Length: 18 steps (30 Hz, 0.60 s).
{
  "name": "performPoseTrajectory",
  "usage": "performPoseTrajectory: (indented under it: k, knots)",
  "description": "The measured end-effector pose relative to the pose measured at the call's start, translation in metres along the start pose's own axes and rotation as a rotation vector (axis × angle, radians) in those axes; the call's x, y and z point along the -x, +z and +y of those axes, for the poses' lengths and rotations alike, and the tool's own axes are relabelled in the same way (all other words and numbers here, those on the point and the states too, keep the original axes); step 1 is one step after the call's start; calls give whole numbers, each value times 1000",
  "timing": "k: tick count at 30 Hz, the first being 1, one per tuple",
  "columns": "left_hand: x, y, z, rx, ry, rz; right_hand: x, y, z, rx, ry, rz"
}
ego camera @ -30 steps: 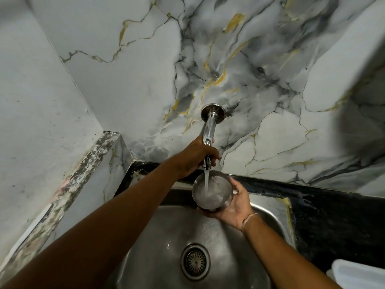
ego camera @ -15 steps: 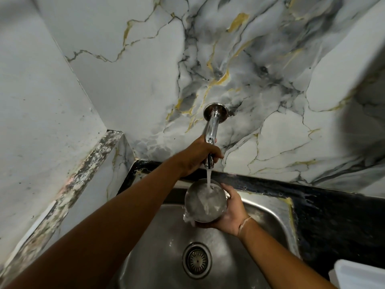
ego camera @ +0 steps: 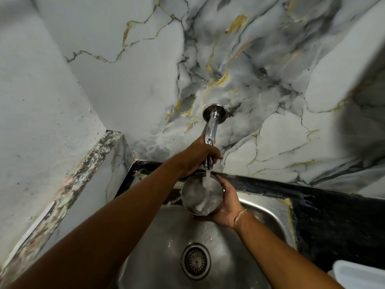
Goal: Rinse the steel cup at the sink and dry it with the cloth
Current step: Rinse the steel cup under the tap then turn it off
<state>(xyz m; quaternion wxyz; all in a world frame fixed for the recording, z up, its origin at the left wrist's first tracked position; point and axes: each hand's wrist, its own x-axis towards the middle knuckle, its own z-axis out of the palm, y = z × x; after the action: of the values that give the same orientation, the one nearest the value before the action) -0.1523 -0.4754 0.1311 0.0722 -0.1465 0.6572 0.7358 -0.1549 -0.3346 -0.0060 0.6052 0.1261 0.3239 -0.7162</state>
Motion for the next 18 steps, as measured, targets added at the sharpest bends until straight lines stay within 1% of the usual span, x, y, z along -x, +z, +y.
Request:
performPoseTrajectory:
  k: [3, 6, 8, 12, 15, 18]
  knots:
    - [0, -1, 0, -21, -10, -7, 7, -21, 7, 31, 8, 59]
    - [-1, -4, -2, -62, 21, -8, 13, -36, -2, 35, -45, 135]
    - [0, -5, -2, -107, 45, -16, 15, -36, -13, 11, -94, 156]
    - [9, -16, -2, -287, 90, -44, 12, -18, -29, -14, -122, 97]
    - [16, -30, 0, -280, 94, -81, 7, -3, -29, 61, -107, 30]
    - [19, -30, 3, -337, 144, -53, 4, 2, -21, 99, -94, 33]
